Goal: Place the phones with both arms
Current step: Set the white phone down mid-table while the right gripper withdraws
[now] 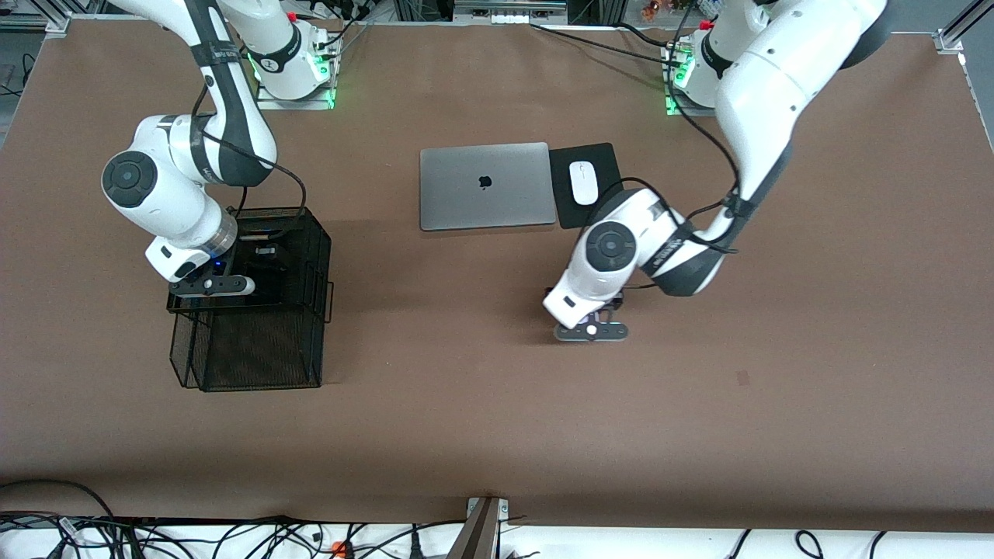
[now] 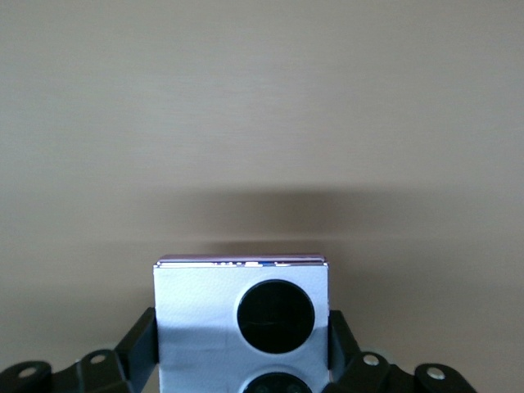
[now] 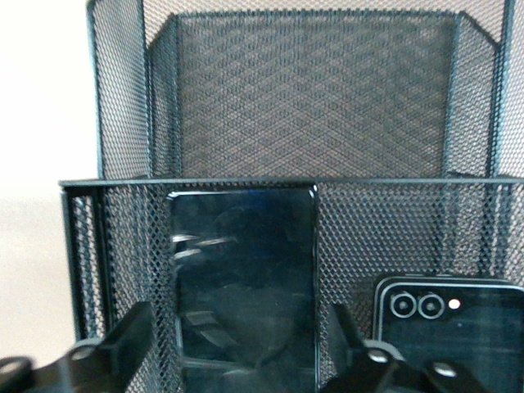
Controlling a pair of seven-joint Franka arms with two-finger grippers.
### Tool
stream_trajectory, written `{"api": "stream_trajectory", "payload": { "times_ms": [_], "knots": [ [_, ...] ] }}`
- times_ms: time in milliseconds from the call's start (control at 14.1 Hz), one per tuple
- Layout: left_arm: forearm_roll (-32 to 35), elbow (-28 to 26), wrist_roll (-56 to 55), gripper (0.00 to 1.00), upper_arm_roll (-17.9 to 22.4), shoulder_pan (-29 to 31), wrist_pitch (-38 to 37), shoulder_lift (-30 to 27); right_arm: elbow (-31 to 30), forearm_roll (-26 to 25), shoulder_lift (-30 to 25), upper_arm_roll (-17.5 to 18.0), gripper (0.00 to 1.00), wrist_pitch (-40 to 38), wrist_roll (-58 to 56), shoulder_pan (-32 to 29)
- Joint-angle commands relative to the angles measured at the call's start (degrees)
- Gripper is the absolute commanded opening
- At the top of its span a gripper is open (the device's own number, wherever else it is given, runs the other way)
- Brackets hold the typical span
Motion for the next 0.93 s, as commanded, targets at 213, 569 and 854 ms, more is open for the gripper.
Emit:
{"api": "stream_trajectory", "payload": {
  "times_ms": [213,569,854],
  "knots": [
    [0.4,16.8,-7.0,0.05,2.9,-7.1,0.7,11.7,9.0,0.5,-0.2,-0.3,0.99,-9.1,0.2,-1.6],
    [0.3,21.4,-10.7,0.03,9.1,-14.8,3.5,14.0,21.5,0.5,5.7,-0.3,0.99,-19.7,0.3,-4.9],
    [0.8,21.3,-9.8,0.02,9.2,-18.1,2.0,13.6,21.5,0.5,5.8,-0.3,1.00,-19.9,0.3,-5.3]
  ]
}}
